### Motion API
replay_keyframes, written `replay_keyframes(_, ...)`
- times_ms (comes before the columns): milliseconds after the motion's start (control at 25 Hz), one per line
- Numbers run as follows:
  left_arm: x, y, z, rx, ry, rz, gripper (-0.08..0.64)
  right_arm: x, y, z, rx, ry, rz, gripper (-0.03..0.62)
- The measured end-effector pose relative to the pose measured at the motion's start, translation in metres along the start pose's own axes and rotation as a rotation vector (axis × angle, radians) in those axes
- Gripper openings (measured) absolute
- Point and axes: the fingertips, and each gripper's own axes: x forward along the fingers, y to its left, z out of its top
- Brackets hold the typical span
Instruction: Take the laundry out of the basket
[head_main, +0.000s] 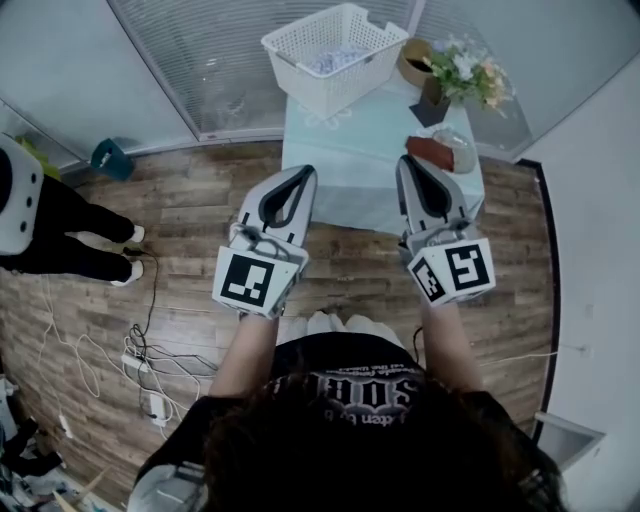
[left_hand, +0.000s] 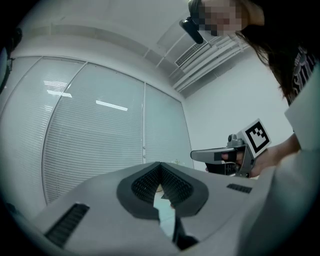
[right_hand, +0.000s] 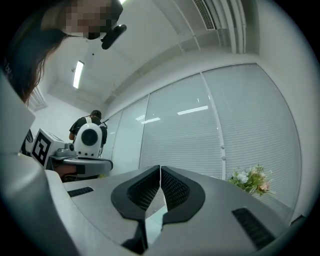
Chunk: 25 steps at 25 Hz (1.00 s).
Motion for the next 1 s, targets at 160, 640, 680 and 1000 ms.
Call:
replay_keyframes(160,0.006,0.007,-0.003,-0.003,0.005,-0.008,-0.003,0.006,-0.007,-0.001,0.007,-0.001,-0.014,0.029)
replay_keyframes(640,0.043,0.027,-0.011,0.002,0.017,-0.015,-0.003,0.033,-0.027,-0.011,0.010,0.008,-0.003,0.029)
replay_keyframes(680,0.048,0.030,-0.011,0.005,0.017,-0.013,-0.003,0.038,-0.032,-0.011,0.012,0.005,-0.002,0.029)
replay_keyframes(1000,0.095,0.055,-0.015,0.018,0.016,0.018,-0.003,0.079,-0.069,-0.020,0.027,-0.005,0.024,0.029)
